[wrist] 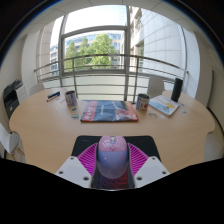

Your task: Arrange mouse

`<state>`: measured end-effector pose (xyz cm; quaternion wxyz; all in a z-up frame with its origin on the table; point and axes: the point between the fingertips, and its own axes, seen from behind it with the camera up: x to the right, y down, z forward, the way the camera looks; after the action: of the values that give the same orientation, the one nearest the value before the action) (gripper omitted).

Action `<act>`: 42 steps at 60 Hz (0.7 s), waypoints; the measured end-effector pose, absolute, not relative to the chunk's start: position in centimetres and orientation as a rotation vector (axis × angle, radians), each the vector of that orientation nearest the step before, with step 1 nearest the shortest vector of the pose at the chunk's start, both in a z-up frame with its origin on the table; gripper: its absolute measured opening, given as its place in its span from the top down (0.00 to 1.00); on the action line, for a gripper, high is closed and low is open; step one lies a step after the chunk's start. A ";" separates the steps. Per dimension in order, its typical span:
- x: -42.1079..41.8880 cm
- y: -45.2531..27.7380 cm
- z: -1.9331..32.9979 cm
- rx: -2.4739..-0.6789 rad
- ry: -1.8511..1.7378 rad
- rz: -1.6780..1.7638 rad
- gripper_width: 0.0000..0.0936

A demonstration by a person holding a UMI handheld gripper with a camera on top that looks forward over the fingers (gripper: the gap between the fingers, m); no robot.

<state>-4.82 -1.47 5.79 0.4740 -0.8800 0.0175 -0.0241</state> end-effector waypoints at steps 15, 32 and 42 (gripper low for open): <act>-3.8 -2.4 -1.3 -2.295 0.087 -0.010 0.42; -4.0 -6.0 4.9 -2.243 0.090 -0.108 0.09; -5.3 -12.4 10.8 -2.198 0.085 -0.183 0.09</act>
<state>-5.27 -12.37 10.77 0.4502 -0.8892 0.0345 -0.0741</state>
